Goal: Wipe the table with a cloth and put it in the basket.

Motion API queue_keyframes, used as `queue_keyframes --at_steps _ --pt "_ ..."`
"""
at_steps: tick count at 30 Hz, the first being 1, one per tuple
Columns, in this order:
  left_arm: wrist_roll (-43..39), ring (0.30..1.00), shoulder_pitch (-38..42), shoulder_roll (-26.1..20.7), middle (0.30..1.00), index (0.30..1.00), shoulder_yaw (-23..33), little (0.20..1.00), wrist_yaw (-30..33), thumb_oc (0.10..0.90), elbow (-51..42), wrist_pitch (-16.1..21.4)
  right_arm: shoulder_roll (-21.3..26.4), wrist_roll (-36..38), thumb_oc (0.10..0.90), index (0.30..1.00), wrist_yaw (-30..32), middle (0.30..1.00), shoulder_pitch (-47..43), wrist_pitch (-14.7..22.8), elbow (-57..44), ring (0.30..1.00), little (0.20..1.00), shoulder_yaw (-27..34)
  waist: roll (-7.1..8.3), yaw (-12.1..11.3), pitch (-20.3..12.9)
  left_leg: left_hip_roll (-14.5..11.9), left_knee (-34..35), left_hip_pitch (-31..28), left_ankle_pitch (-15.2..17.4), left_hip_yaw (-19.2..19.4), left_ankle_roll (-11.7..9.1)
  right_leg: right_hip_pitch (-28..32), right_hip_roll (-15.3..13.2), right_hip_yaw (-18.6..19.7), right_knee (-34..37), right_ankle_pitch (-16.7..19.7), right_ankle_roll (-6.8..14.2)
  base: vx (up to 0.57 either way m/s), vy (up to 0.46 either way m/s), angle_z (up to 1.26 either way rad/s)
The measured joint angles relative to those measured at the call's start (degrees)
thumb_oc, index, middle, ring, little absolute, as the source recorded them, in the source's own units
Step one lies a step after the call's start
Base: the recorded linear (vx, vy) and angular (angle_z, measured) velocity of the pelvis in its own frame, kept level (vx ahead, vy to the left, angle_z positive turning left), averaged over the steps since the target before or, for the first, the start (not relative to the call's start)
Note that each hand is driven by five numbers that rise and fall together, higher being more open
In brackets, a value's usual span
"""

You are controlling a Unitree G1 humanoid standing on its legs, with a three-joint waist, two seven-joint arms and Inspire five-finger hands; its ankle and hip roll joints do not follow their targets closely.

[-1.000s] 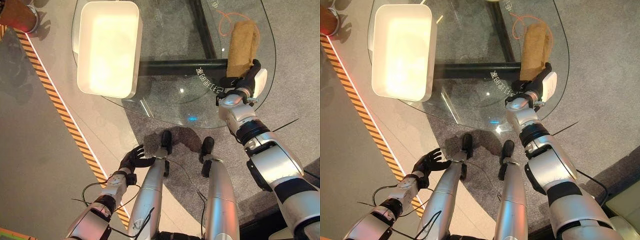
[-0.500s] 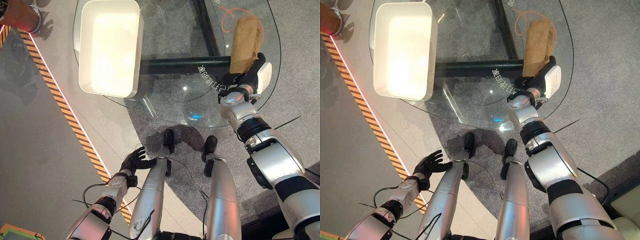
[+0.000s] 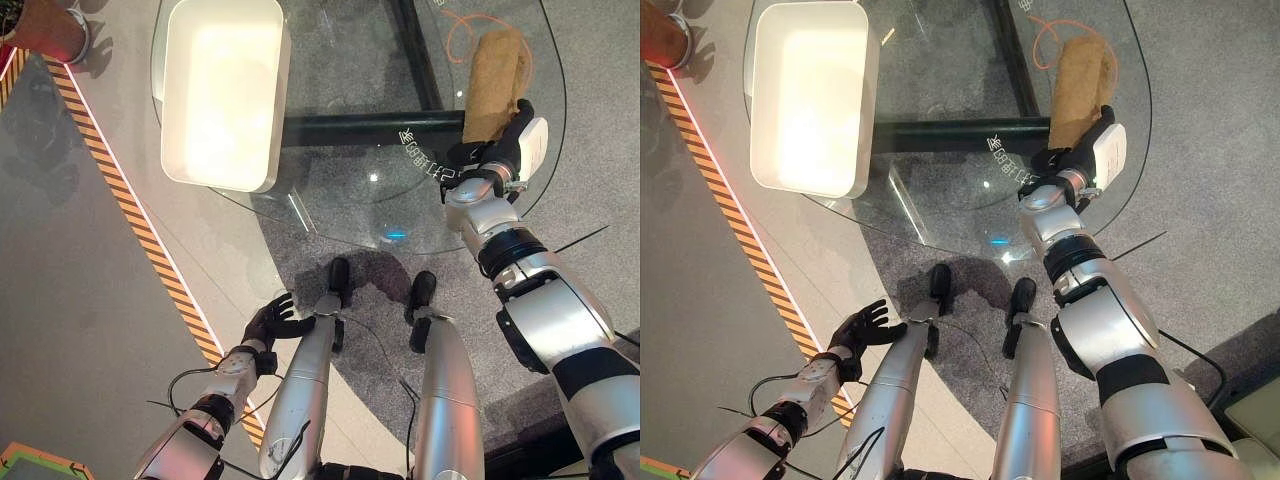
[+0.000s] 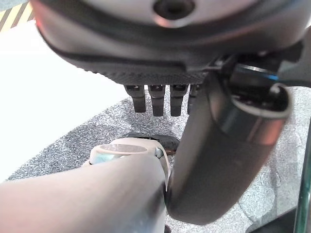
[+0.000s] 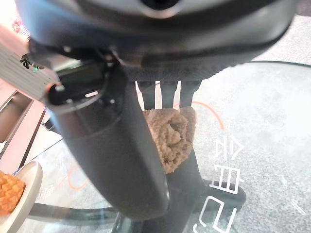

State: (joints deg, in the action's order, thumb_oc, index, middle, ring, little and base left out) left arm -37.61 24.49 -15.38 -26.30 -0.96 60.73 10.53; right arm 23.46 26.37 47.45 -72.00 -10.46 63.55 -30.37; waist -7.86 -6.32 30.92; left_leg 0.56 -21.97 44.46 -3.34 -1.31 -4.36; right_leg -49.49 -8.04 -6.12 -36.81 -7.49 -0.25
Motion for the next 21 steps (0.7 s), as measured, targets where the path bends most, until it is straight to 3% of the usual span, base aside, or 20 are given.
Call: queue_keyframes --at_steps 2,10,21 --pt "0.0 0.900 0.0 0.1 0.900 0.900 0.0 0.900 0.0 0.800 0.0 0.0 0.5 0.0 0.100 0.300 -0.2 0.300 -0.3 -0.4 0.3 0.300 0.200 -0.1 -0.03 -0.1 0.0 0.0 0.0 0.0 -0.5 0.0 0.0 0.0 -0.1 0.0 0.0 0.4 -0.1 -0.07 0.008 0.01" --pt "0.0 0.900 -0.1 0.4 0.900 0.900 0.1 0.900 -0.1 0.800 -0.1 0.0 3.3 -0.1 0.100 0.300 -3.9 0.300 -1.6 -1.8 2.6 0.300 0.200 -0.1 -0.30 -0.3 -0.2 -0.1 0.3 0.3 -0.2 -0.1 0.1 -0.3 0.0 0.1 0.0 0.1 -0.1 0.02 -0.003 0.00" --pt "-0.7 0.900 0.1 0.9 0.900 0.900 -0.2 0.900 -0.2 0.800 0.0 -0.1 3.5 -1.6 0.100 0.300 -5.2 0.300 -2.1 -2.8 3.1 0.300 0.200 -0.1 -0.47 -0.3 -0.3 -0.1 0.1 0.6 -0.9 -0.7 -0.1 -0.4 0.0 -0.8 0.0 0.8 -0.6 0.00 -0.006 0.01"
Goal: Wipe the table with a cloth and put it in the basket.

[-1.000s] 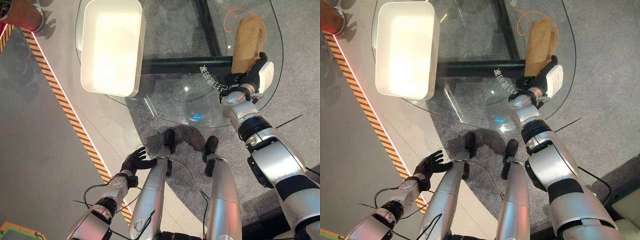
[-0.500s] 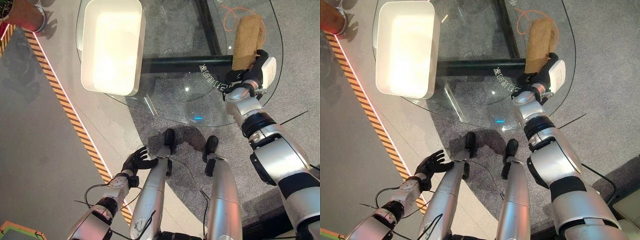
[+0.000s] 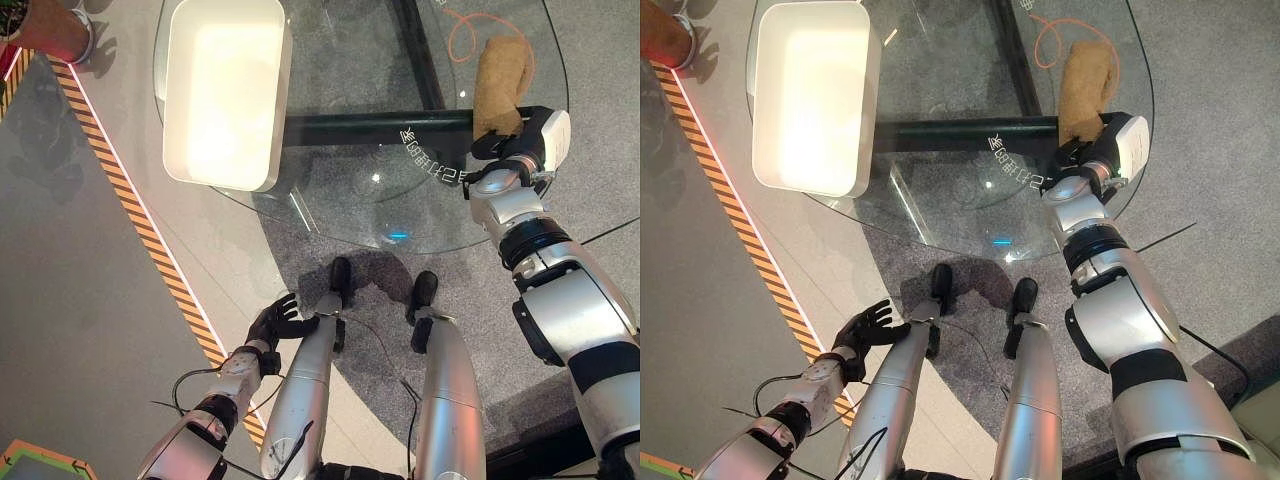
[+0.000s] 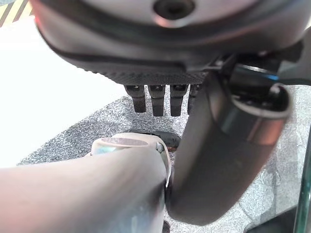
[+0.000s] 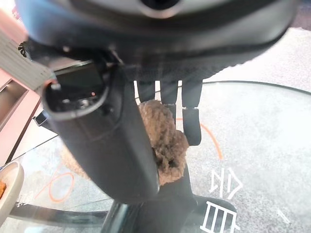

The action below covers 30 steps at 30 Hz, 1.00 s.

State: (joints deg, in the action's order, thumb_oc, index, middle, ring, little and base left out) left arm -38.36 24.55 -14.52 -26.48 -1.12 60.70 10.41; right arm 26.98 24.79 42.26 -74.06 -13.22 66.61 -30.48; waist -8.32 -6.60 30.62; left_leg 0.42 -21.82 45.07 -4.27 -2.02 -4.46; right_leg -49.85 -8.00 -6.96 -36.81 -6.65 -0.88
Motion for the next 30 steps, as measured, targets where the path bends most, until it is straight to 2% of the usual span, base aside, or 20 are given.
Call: queue_keyframes --at_steps 8,20,30 --pt "-0.1 0.900 -0.1 0.0 0.900 0.900 0.2 0.900 0.1 0.800 -0.1 0.0 -0.3 -3.3 0.100 0.300 -1.1 0.300 0.1 -0.1 0.1 0.300 0.200 -0.1 -0.06 0.1 0.0 -0.1 0.2 0.1 0.3 -0.1 0.1 -0.1 0.1 -0.1 0.1 -0.4 0.2 -0.03 -0.003 0.00" --pt "-0.1 0.900 -0.1 0.0 0.900 0.900 0.1 0.900 0.3 0.800 -1.0 -0.1 0.7 -19.7 0.100 0.300 -4.1 0.300 0.4 -0.7 -1.9 0.300 0.200 -6.6 -0.06 0.7 0.0 -0.3 0.9 1.2 0.1 -0.1 0.0 -1.3 0.3 -0.2 0.6 -0.2 0.1 -0.01 -0.001 0.00" --pt "-0.1 0.900 -0.1 0.1 0.900 0.900 0.2 0.900 0.4 0.800 -1.1 -0.4 2.8 -29.9 0.100 0.300 -9.8 0.300 0.8 -0.4 -5.9 0.300 0.200 -11.3 -0.06 0.8 0.0 -0.5 1.9 1.0 -0.6 -0.2 -0.4 -1.4 0.4 -0.5 0.9 0.0 0.1 0.00 0.000 0.00"
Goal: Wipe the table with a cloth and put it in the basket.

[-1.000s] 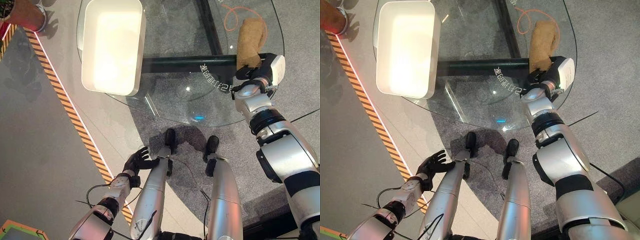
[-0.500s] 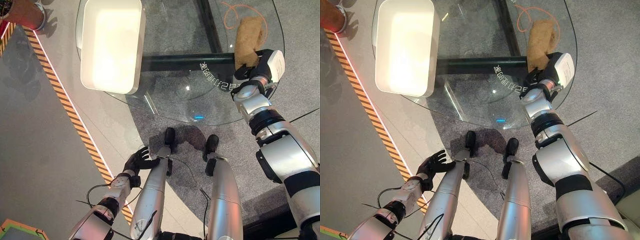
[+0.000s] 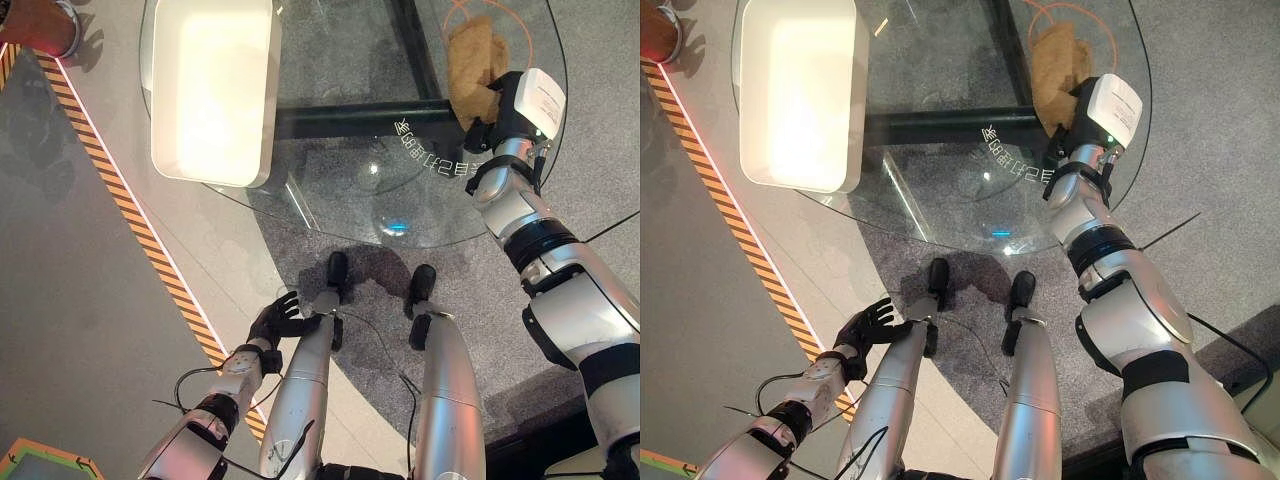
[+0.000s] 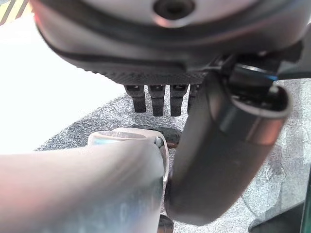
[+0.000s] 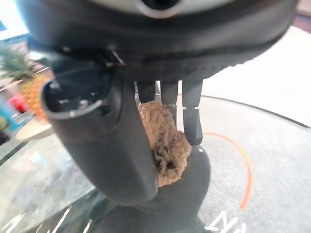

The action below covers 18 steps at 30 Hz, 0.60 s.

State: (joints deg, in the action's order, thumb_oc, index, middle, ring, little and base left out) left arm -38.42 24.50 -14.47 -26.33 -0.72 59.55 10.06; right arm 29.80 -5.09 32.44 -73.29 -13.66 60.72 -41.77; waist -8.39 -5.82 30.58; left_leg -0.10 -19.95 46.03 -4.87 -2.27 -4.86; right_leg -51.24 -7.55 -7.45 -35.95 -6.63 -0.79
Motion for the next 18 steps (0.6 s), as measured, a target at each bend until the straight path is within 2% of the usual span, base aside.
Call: queue_keyframes --at_steps 18 --pt "0.0 0.900 0.2 0.0 0.900 0.900 0.0 0.900 0.3 0.800 -2.1 -1.4 -1.7 -3.9 0.100 0.300 -12.5 0.300 3.8 7.5 -10.1 0.300 0.200 -7.9 0.00 -0.4 0.0 0.4 2.0 -0.8 -1.1 -0.1 0.0 0.0 -0.5 -0.1 0.0 -0.1 -0.1 0.00 0.000 0.01"
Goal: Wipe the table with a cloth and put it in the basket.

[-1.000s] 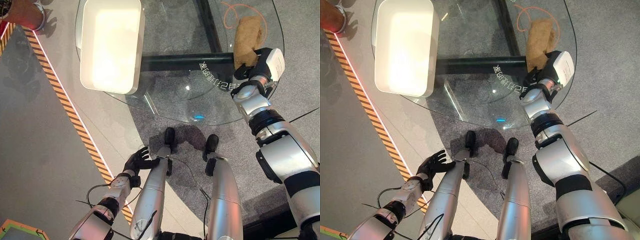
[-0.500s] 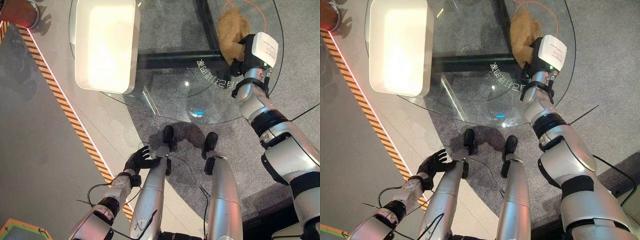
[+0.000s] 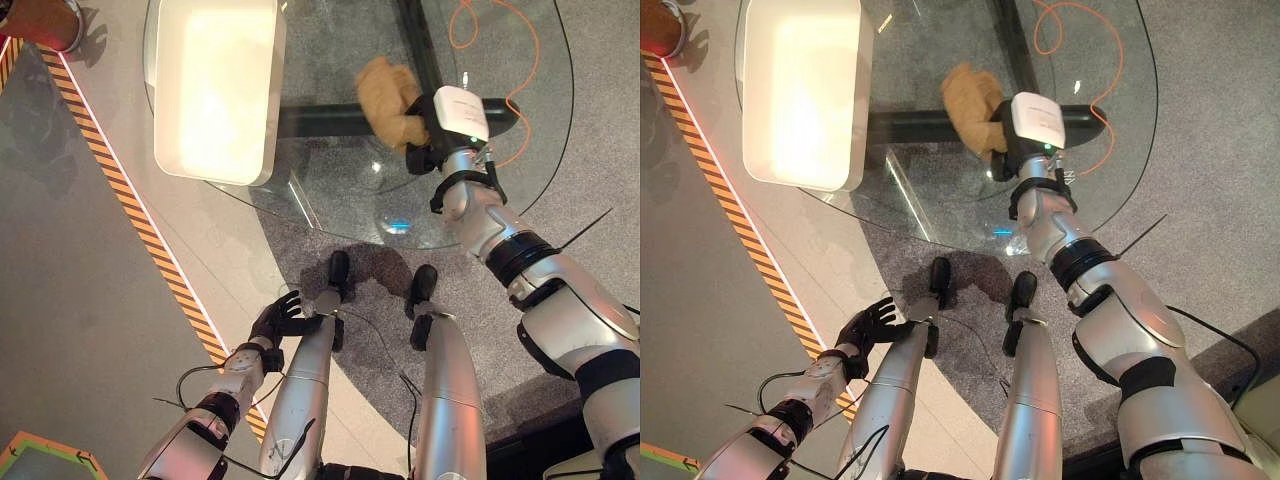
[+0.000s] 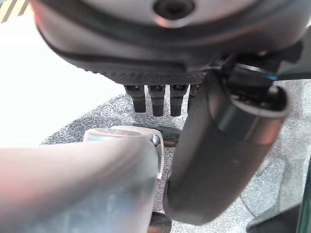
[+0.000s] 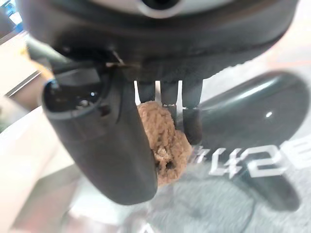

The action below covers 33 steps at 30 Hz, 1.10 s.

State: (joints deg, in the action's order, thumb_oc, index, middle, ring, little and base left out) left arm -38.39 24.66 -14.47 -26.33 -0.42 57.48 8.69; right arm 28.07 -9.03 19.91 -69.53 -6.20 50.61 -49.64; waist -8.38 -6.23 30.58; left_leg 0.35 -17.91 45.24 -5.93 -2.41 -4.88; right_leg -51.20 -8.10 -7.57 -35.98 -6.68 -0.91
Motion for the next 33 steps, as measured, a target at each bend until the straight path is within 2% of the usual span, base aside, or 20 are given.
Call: queue_keyframes --at_steps 10,24,29,33 --pt "0.0 0.900 0.2 0.0 0.900 0.900 0.0 0.900 0.0 0.800 -0.2 -0.9 -1.1 -0.4 0.100 0.300 -4.8 0.300 0.9 1.5 -2.2 0.300 0.200 -2.2 0.00 0.0 0.0 0.0 0.3 -0.1 -0.1 0.0 -0.1 0.0 0.0 0.0 0.0 0.0 0.0 0.00 0.000 0.00" --pt "0.0 0.900 0.3 0.0 0.900 0.900 0.0 0.900 0.1 0.800 -0.2 -0.9 -1.2 -1.1 0.100 0.300 -7.5 0.300 1.1 2.9 -2.5 0.300 0.200 -3.3 0.00 0.0 0.0 0.0 0.8 -0.3 -0.4 0.0 -0.1 0.0 -0.1 -0.1 0.0 0.0 0.0 0.00 0.000 0.00" --pt "0.0 0.900 0.4 0.0 0.900 0.900 0.0 0.900 0.1 0.800 -0.1 -1.1 -1.2 -1.0 0.100 0.300 -6.5 0.300 1.2 2.9 -2.4 0.300 0.200 -3.3 0.00 0.0 0.0 0.1 0.8 -0.3 -0.5 -0.1 -0.1 0.0 -0.2 -0.1 -0.1 0.0 0.0 0.00 0.000 0.00" --pt "0.0 0.900 0.4 0.0 0.900 0.900 0.0 0.900 0.0 0.800 0.1 -1.0 -2.5 -0.5 0.100 0.300 -0.8 0.300 3.2 2.9 -1.6 0.300 0.200 -2.5 0.00 0.1 0.0 0.2 0.8 -0.4 -0.6 -0.1 0.0 0.0 -0.3 -0.1 -0.2 0.0 0.0 0.00 0.000 0.00"
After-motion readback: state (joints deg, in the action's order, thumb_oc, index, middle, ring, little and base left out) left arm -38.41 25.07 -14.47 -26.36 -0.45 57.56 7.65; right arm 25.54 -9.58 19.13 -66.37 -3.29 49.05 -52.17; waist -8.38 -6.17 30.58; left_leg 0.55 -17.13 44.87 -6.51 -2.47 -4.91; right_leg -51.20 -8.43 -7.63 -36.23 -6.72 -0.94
